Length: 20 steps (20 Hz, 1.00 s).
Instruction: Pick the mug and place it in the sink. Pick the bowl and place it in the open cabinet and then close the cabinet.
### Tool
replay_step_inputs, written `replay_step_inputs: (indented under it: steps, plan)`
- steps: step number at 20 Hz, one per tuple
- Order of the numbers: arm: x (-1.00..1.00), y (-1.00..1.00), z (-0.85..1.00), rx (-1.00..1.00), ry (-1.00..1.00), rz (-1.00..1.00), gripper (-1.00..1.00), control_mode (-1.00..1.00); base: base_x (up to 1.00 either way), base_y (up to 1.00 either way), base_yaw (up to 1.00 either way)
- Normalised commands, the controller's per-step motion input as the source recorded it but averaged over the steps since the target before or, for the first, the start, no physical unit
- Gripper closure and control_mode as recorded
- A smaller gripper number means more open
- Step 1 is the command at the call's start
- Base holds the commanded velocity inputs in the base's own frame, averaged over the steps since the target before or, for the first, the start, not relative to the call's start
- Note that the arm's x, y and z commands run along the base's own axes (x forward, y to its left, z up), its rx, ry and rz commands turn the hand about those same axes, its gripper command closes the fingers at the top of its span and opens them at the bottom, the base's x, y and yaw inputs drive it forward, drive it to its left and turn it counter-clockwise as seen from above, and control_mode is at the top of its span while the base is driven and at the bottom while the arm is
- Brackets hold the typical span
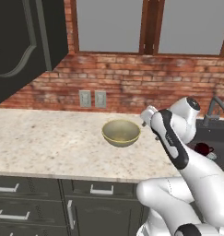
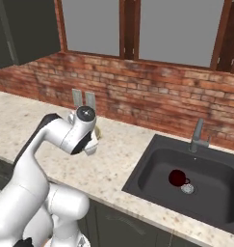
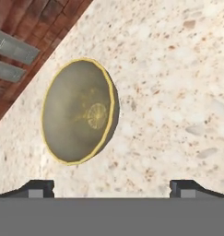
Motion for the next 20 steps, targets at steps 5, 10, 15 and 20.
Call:
replay_step_inputs:
  steps: [5, 10, 15, 20]
  plan:
    - [0.55, 0.00, -0.26, 0.00, 0.07, -0.05, -1.00, -1.00, 0.00, 0.00, 0.00]
    - [0.33, 0.00, -0.35, 0.00, 0.03, -0.02, -1.00, -1.00, 0.00, 0.00, 0.00]
    - [0.23, 0.00, -0.37, 0.00, 0.04, 0.00, -1.00, -1.00, 0.00, 0.00, 0.00]
    - [0.21, 0.00, -0.33, 0.00, 0.01, 0.00, -1.00, -1.00, 0.00, 0.00, 0.00]
